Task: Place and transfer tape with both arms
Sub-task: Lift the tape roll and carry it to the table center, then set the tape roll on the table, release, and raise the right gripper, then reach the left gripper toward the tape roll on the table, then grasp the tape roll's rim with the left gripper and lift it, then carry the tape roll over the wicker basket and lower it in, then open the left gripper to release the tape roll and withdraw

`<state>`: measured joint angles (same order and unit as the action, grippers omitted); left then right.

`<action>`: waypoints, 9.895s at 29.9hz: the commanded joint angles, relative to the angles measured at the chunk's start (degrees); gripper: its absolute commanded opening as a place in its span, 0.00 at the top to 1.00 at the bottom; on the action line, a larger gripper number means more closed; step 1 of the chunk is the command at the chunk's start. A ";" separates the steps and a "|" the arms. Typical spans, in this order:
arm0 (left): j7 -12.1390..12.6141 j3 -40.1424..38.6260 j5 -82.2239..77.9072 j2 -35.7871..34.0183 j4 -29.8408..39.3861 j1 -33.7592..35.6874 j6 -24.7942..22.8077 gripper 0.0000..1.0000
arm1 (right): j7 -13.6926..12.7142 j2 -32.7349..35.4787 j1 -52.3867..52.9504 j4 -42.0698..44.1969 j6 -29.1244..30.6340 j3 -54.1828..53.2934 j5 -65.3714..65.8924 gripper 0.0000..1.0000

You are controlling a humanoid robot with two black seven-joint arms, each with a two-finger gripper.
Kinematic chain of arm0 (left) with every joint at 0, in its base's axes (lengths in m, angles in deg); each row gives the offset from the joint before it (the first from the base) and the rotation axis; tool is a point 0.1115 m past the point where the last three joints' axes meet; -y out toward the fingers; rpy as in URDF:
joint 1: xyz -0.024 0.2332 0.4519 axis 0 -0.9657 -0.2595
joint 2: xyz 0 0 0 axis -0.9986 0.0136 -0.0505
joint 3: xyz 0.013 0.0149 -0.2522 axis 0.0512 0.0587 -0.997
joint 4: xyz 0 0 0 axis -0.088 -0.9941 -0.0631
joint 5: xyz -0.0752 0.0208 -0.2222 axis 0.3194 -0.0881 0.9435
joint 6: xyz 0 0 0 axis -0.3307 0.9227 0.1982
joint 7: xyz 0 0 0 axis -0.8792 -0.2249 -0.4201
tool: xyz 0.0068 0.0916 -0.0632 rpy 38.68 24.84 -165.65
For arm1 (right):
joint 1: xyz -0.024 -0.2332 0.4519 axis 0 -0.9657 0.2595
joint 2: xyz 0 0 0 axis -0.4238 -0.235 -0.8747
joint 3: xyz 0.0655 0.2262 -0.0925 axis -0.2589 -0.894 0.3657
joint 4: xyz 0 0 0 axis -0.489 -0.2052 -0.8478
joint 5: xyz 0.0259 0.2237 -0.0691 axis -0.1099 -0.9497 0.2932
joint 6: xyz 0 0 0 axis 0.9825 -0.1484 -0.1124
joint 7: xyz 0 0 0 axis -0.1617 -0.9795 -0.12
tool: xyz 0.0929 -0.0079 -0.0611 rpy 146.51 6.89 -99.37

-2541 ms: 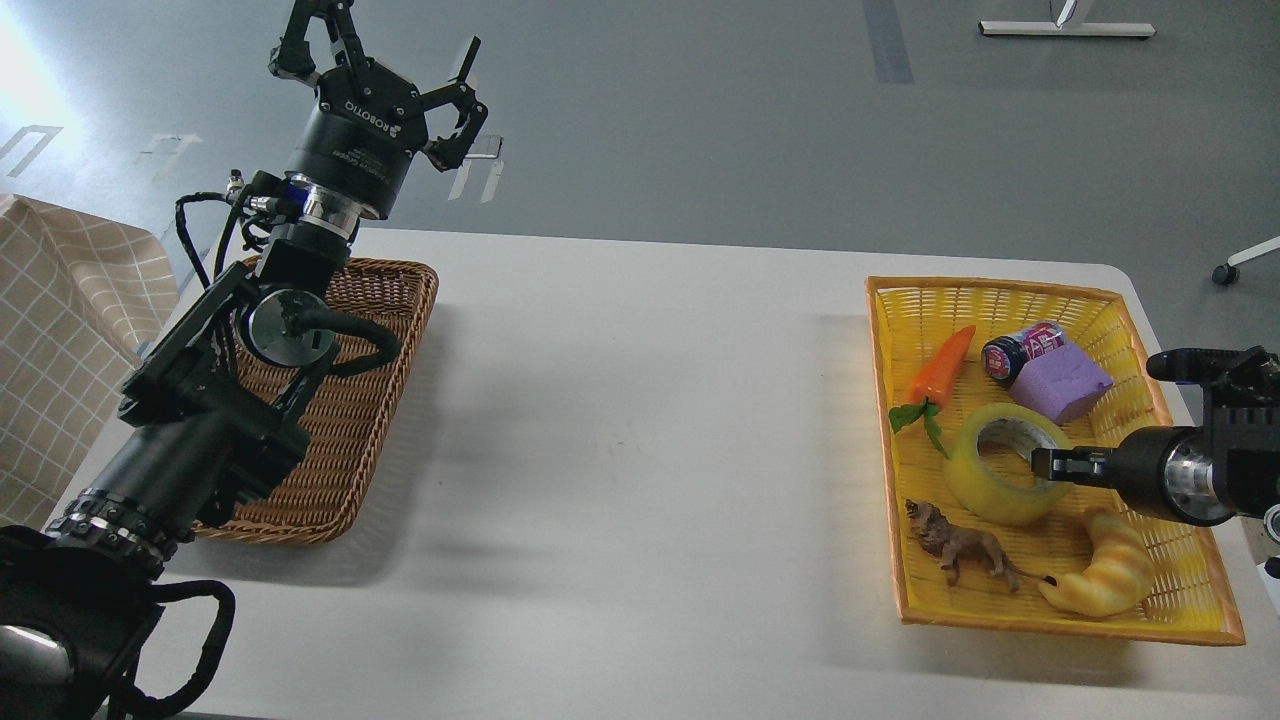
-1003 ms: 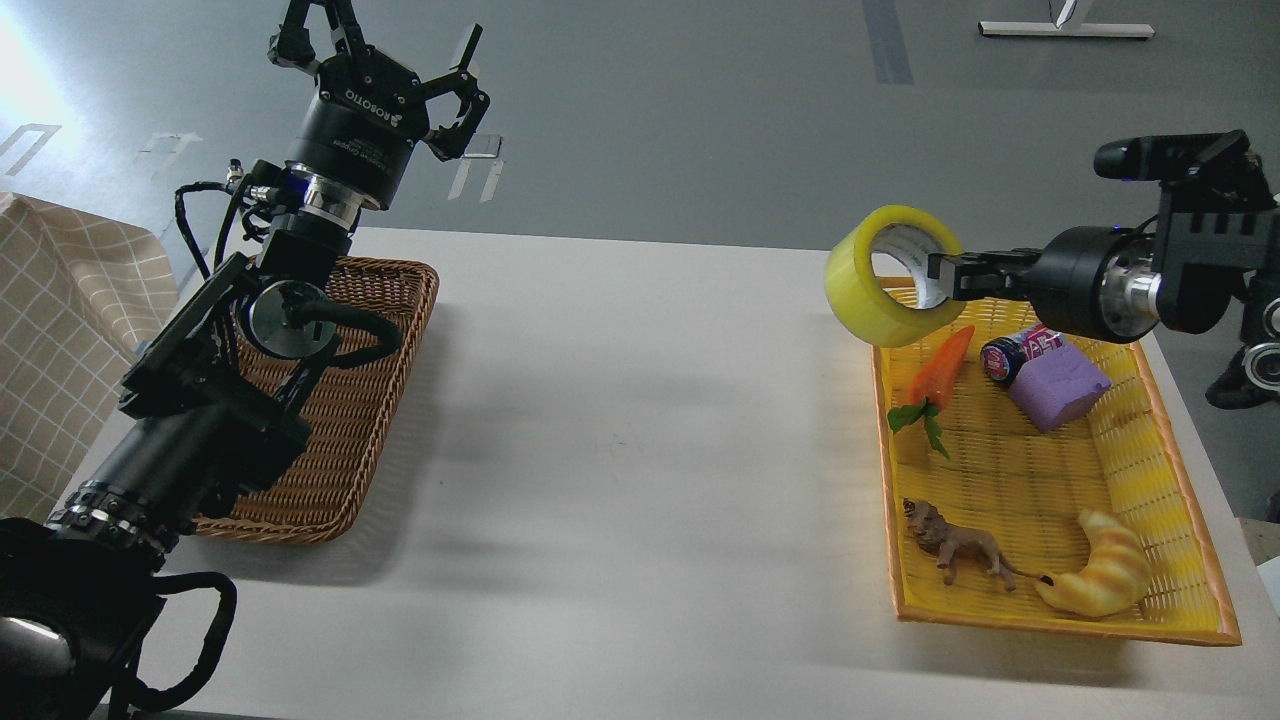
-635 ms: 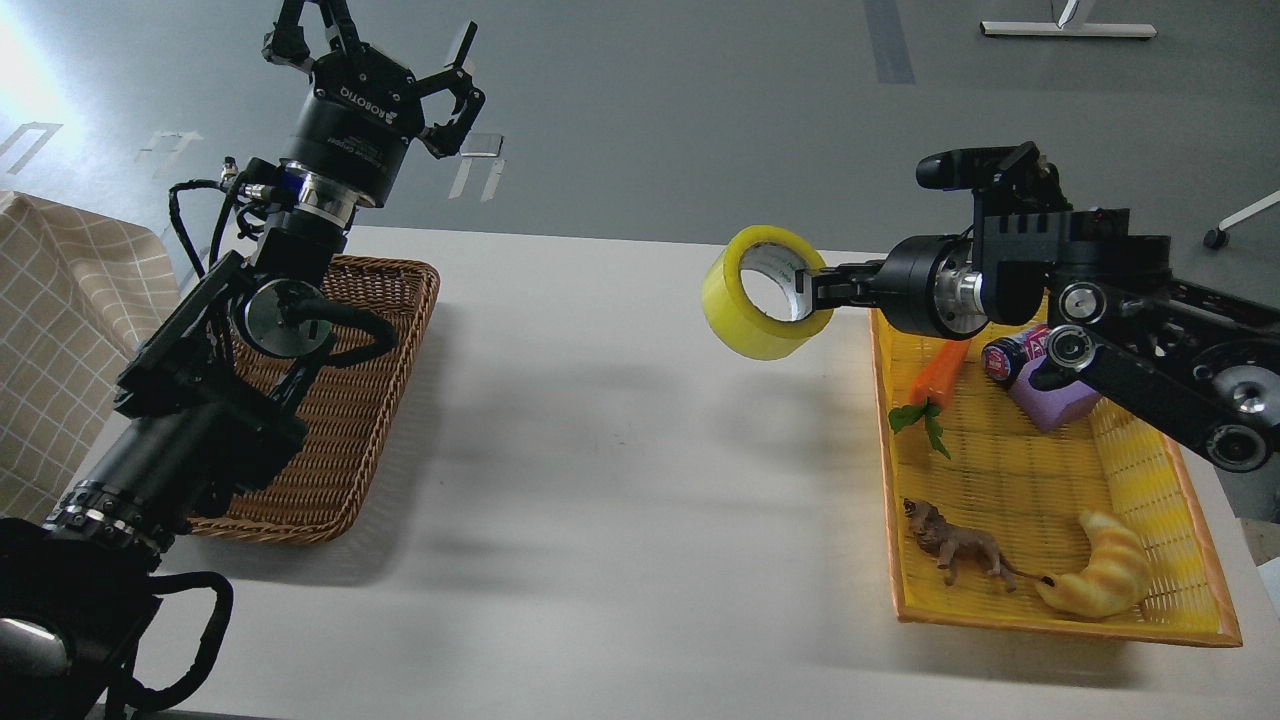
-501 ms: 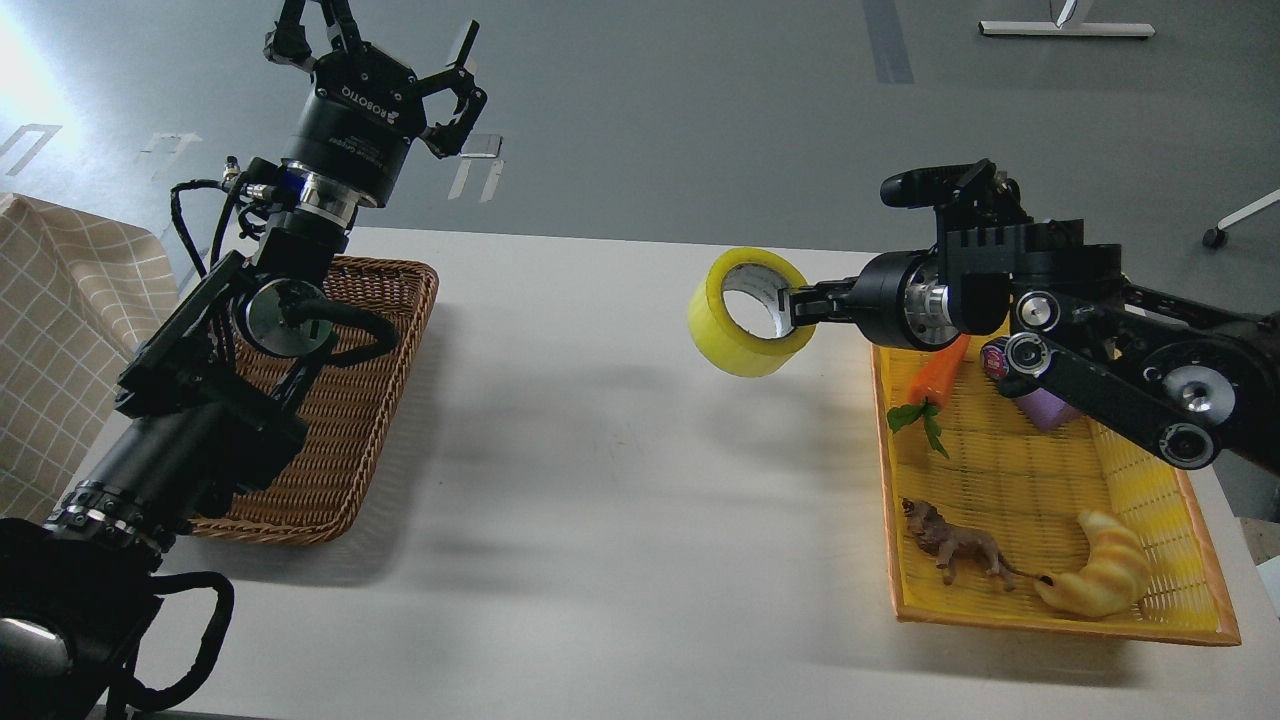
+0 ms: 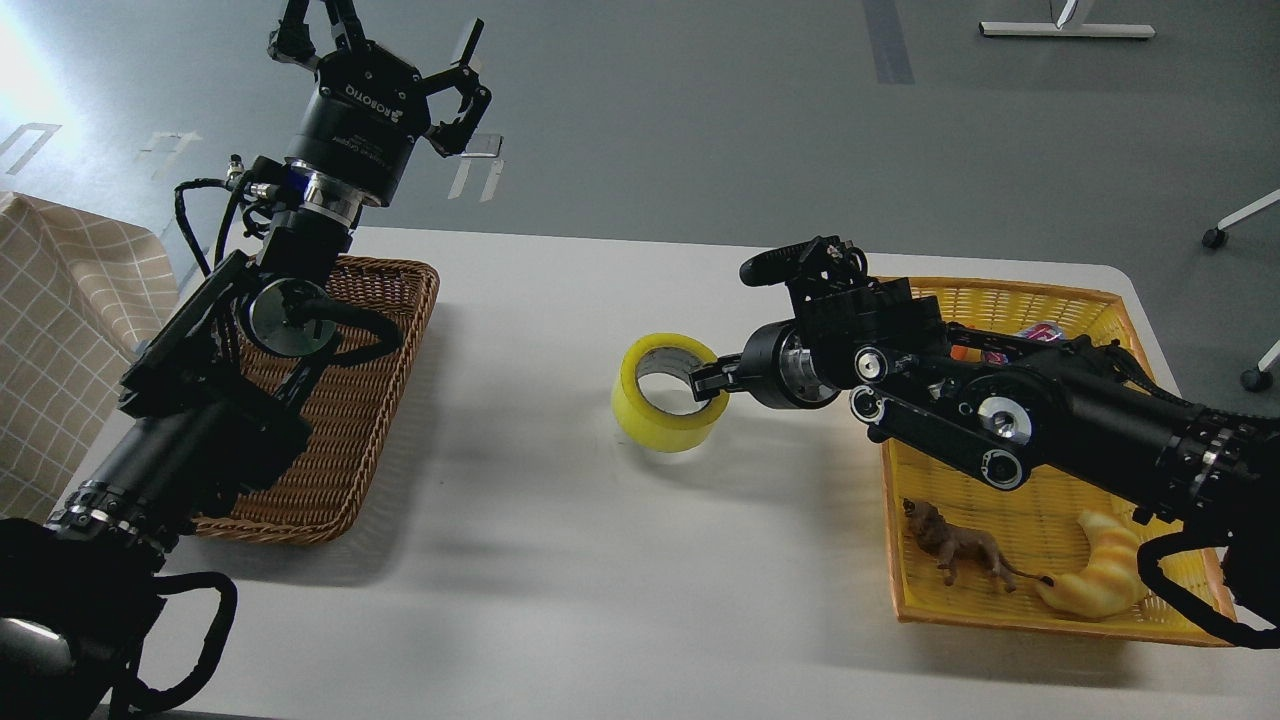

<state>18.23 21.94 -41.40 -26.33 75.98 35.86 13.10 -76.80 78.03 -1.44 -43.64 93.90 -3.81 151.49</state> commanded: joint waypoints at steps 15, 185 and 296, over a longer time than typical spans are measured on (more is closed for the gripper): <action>-0.08 -0.11 0.09 0.26 0.08 -0.01 0.00 0.02 | 0.08 -4.64 0.85 5.67 0.00 3.63 0.35 0.74; 19.43 49.99 -92.99 1.76 -1.51 14.84 2.86 1.00 | 4.39 4.15 -48.10 -7.42 0.00 -86.54 -72.25 0.02; 9.06 50.34 -84.64 -38.59 0.43 5.18 6.55 1.00 | 4.21 2.83 -47.93 -6.63 0.00 -84.96 -72.16 0.02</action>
<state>27.36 72.27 -126.04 -65.29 76.93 41.22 19.54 -72.59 80.87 -49.37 -50.27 93.90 -88.78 79.33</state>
